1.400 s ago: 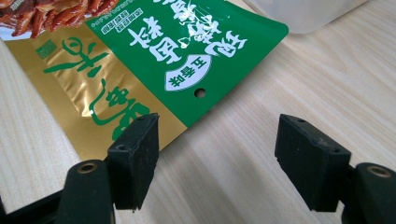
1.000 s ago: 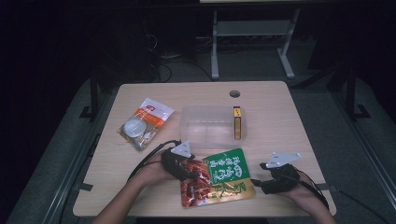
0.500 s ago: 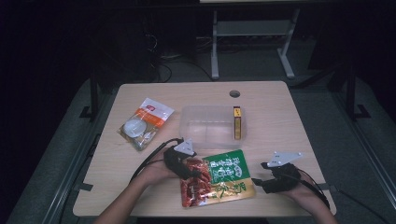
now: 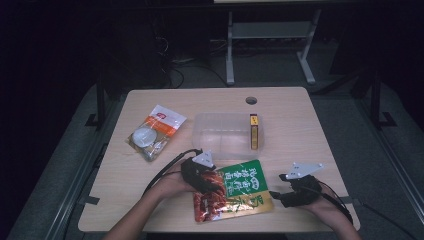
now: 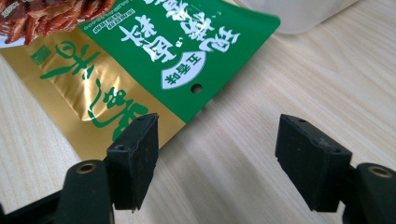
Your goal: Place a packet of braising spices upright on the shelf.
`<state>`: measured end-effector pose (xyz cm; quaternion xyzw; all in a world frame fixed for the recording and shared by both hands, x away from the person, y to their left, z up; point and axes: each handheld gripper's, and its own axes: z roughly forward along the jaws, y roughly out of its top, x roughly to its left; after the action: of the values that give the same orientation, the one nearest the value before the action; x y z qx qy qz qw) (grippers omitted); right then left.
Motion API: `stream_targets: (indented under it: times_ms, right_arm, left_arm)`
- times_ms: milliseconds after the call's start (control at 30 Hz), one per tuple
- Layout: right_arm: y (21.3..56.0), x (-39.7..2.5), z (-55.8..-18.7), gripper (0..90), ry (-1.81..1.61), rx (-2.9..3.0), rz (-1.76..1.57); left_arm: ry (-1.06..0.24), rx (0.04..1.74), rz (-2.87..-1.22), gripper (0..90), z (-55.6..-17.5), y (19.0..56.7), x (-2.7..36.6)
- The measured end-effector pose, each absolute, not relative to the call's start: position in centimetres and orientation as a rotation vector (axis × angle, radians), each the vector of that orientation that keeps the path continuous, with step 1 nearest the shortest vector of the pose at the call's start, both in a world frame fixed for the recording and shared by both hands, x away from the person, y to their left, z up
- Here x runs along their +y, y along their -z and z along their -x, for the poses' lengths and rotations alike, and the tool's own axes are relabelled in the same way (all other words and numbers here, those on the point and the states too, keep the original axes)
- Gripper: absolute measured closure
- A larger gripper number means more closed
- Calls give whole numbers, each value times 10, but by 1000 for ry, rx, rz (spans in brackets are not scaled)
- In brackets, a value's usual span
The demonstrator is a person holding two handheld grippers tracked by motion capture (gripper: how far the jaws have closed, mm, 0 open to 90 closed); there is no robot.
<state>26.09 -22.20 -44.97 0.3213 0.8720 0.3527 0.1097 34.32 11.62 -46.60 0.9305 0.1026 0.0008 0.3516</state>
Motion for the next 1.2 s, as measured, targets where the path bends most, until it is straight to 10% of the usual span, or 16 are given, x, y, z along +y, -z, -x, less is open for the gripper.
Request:
stream_targets:
  times_ms: [367,1200]
  right_arm:
    - [447,-222,-260,295,-1047,2558,-939]
    - [442,-226,-262,272,-1183,2549,-920]
  left_arm:
    - [12,252,-2410,808,-336,462,115]
    - [12,435,-2308,896,-329,435,154]
